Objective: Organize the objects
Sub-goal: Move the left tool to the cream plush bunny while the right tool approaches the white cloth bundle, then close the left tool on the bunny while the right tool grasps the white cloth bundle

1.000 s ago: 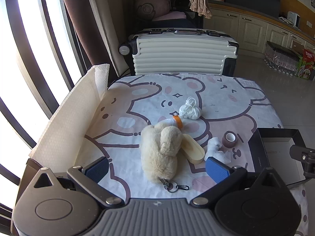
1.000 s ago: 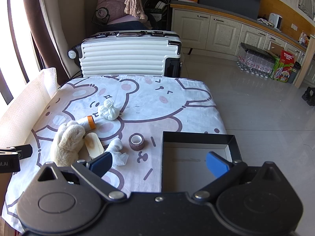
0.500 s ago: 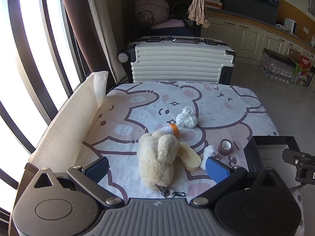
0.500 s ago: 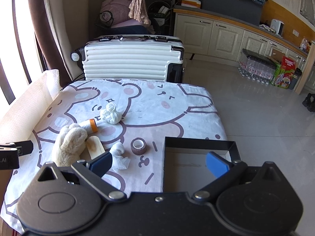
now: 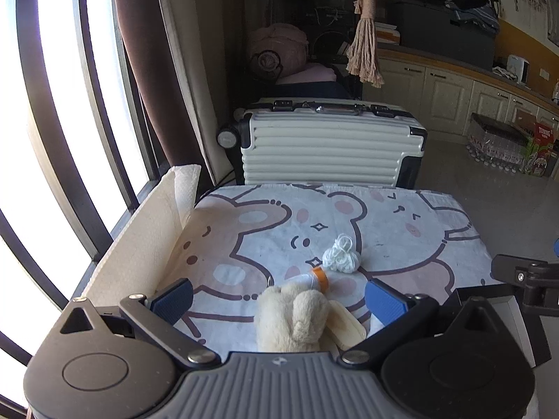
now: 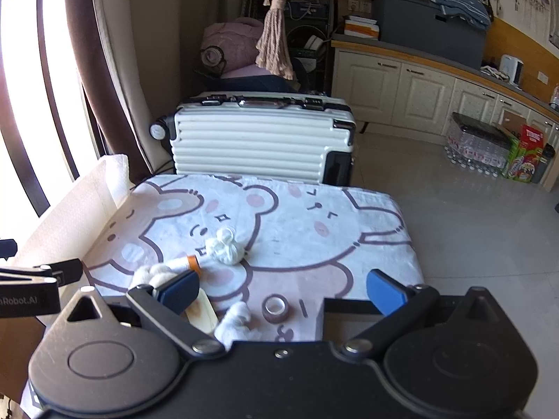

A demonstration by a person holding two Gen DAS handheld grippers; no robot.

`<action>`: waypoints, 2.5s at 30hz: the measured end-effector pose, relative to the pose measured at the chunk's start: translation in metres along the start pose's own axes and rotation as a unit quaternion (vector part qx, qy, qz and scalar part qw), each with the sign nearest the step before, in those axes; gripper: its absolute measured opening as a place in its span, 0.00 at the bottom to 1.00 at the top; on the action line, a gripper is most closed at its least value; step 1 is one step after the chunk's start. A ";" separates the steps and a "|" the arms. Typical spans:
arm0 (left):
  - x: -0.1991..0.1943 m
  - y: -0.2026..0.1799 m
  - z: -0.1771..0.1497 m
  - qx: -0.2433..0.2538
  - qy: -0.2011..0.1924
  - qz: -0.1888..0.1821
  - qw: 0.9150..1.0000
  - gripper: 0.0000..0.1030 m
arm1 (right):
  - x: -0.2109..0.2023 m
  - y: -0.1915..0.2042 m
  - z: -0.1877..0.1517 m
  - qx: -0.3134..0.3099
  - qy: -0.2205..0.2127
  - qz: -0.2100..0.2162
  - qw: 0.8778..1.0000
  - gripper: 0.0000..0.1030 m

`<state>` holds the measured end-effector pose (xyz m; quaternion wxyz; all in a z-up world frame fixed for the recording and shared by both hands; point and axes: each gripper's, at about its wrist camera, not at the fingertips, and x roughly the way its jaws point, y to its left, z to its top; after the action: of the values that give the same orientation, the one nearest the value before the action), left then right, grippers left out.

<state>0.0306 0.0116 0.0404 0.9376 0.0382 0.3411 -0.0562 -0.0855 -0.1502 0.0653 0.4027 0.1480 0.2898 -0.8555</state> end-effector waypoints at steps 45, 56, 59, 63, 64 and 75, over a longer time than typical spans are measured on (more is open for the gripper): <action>0.199 0.016 -0.026 0.033 0.176 -0.132 0.975 1.00 | 0.202 -0.009 -0.030 0.139 0.217 0.057 0.964 0.77; 0.239 0.035 -0.041 -0.052 0.247 -0.204 0.946 1.00 | 0.218 -0.011 -0.042 0.160 0.260 0.068 0.950 0.74; 0.246 0.042 -0.047 -0.077 0.258 -0.222 0.937 1.00 | 0.219 -0.012 -0.044 0.165 0.265 0.066 0.948 0.74; 0.255 0.050 -0.056 -0.121 0.270 -0.266 0.917 1.00 | 0.219 -0.014 -0.046 0.172 0.269 0.067 0.945 0.75; 0.258 0.051 -0.059 -0.130 0.274 -0.275 0.912 1.00 | 0.219 -0.014 -0.046 0.173 0.270 0.068 0.945 0.75; 0.278 0.055 -0.086 -0.201 0.316 -0.328 0.867 1.00 | 0.213 -0.020 -0.050 0.167 0.271 0.060 0.946 0.75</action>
<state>0.1947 0.0538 -0.2029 0.6946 -0.2495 0.6160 -0.2755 -0.2348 -0.2376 -0.0700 0.3297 0.4562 0.2315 -0.7934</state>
